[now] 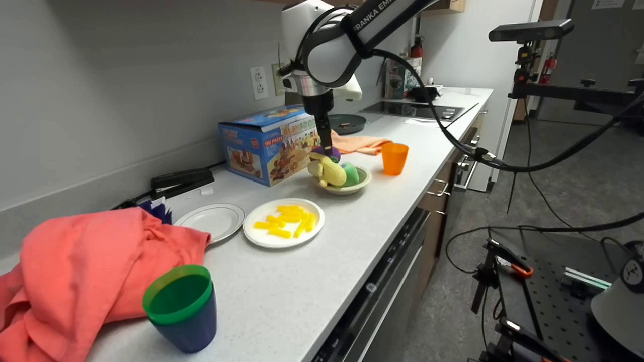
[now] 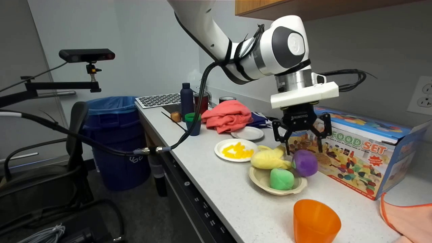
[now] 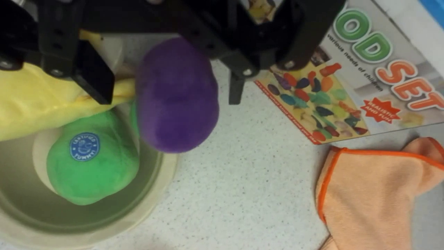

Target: Put the purple plush toy in the bowl.

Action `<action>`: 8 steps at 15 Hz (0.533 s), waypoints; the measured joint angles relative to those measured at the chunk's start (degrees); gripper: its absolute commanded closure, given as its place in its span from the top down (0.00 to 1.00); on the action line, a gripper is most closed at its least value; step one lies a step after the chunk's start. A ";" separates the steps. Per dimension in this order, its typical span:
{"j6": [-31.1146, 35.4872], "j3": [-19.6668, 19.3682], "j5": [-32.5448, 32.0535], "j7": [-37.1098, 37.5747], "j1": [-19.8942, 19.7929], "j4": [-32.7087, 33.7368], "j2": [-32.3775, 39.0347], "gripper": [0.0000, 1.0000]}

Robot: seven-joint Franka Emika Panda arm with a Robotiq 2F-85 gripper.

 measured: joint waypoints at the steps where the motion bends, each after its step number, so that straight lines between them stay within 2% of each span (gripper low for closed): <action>1: 1.52 -0.13 -0.30 -0.01 0.00 -1.05 -0.67 1.00; 8: 4.97 0.15 -0.46 -0.89 0.22 -5.52 -5.96 1.00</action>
